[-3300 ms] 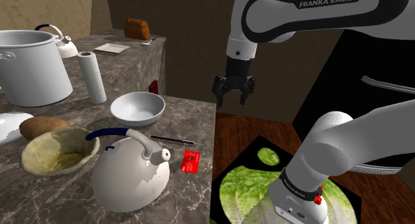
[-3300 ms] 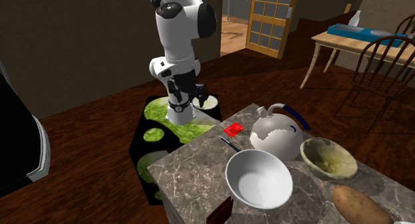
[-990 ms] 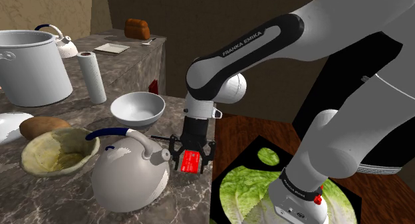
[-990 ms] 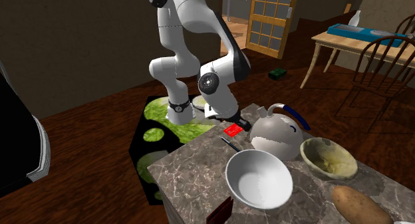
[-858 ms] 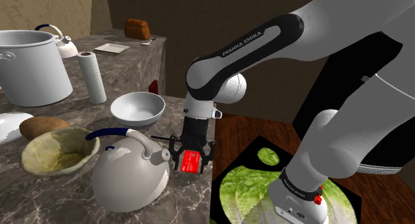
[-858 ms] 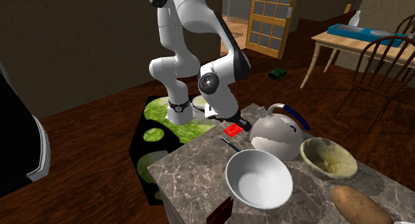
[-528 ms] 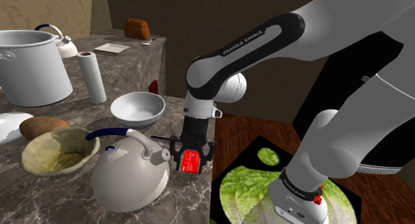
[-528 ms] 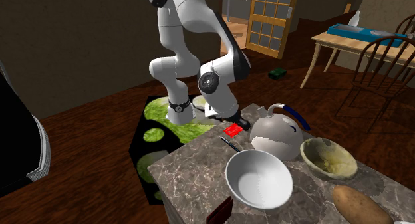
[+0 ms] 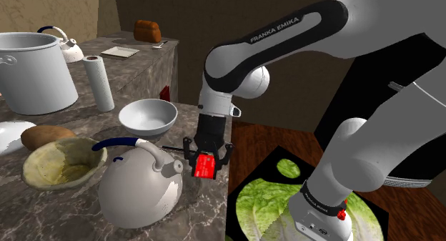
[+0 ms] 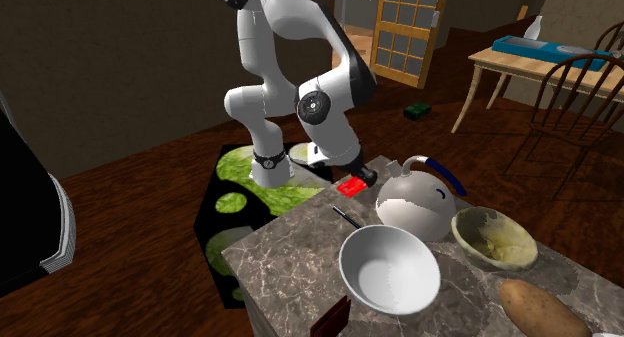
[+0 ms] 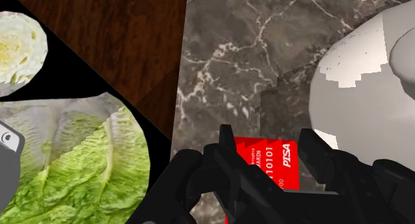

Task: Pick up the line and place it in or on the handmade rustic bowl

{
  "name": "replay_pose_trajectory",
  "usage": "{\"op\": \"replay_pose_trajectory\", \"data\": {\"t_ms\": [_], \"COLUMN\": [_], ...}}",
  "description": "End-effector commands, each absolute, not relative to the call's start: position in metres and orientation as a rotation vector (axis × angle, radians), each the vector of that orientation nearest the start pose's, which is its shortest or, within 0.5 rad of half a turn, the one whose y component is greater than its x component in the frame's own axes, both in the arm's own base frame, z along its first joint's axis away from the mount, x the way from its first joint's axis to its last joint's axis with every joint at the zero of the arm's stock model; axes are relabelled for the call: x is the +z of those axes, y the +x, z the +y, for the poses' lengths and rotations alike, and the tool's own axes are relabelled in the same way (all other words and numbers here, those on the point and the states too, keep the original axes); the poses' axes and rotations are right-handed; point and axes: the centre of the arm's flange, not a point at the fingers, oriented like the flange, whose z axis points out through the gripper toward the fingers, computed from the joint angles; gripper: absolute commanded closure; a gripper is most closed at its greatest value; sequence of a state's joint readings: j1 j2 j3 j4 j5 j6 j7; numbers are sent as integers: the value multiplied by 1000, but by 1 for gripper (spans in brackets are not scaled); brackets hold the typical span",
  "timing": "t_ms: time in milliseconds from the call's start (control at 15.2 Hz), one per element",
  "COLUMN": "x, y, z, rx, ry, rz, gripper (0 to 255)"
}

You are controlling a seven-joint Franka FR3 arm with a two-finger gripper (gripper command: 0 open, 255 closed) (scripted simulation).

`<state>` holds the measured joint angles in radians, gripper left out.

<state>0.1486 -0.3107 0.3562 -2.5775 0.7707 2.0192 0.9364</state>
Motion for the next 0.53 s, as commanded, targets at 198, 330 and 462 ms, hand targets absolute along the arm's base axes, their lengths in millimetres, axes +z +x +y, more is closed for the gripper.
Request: {"op": "replay_pose_trajectory", "data": {"t_ms": [198,330,462], "x": [379,389,400], "y": [332,332,332], "z": [226,226,226], "rx": [750,750,750], "ry": [-2513,-2513,-2513], "rz": [1207,1207,1207], "gripper": [255,255,255]}}
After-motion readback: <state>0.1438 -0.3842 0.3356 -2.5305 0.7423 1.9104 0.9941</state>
